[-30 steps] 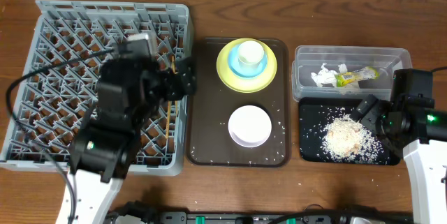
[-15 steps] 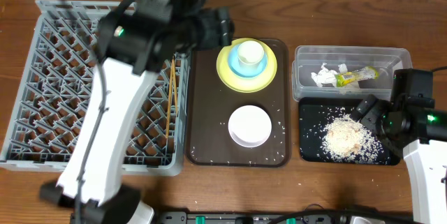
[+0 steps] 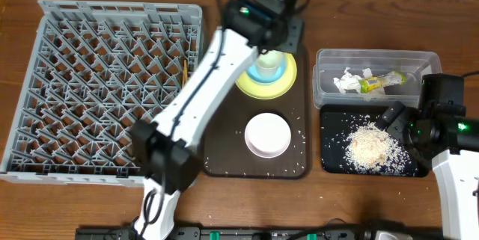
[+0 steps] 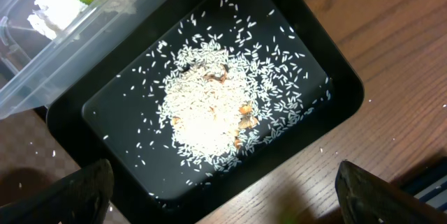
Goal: Sort waste into correct bins and load items into the dishwasher
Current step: 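Reach the left gripper over the white cup on the yellow plate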
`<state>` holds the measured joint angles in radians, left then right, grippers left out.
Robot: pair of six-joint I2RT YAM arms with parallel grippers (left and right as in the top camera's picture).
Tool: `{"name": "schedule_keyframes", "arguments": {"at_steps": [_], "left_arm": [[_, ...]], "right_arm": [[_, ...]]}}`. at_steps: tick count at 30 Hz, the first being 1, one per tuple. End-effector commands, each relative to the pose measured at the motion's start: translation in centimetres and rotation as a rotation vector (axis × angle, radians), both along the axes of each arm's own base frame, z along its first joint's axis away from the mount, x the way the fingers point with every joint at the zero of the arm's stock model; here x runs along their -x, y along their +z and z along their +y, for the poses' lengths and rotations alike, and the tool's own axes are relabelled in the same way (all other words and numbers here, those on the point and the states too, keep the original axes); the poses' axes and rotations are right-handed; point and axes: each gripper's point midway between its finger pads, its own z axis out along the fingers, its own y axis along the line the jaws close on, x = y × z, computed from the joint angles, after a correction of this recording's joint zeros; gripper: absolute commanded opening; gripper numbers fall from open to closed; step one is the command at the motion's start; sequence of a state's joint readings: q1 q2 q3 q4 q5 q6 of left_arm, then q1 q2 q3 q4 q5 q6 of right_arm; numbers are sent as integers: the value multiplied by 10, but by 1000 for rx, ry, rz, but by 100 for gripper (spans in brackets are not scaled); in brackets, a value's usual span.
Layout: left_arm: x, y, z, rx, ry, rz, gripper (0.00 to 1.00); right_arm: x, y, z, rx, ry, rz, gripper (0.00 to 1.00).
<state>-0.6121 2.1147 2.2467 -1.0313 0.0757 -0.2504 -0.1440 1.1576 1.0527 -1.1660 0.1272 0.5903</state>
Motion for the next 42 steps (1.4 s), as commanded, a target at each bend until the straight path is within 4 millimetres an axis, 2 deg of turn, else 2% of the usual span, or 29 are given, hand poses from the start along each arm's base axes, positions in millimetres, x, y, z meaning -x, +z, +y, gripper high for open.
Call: {"name": "schedule_keyframes", "arguments": {"at_steps": [1,3,7,12,18,34,39,42], "left_arm": [[-12,-27,-6,-86,-7,-18,61],[-14,-44,-6,-114,-4,0,53],[-17,-71,-8,-146,-6,42,50],[-23,-92,0,-206,19,51,39],[-23,-114,4,-242,25,74,34],[-2,-161,19,-317,15,174,28],[-1,-166,20,-321,15,179,22],[-3,-165,22,-334,24,164,8]], "right_arm": [[-2,6,-3,7,-5,-17,99],[-2,6,-3,7,-5,-17,99],[-2,6,-3,7,-5,-17,99],[-2,6,-3,7,-5,-17,99],[-2,6,-3,7,-5,-17,99],[-2,6,-3,7,-5,-17,99],[-2,6,-3,7,-5,-17,99],[-2,6,-3,7,-5,-17,99]]}}
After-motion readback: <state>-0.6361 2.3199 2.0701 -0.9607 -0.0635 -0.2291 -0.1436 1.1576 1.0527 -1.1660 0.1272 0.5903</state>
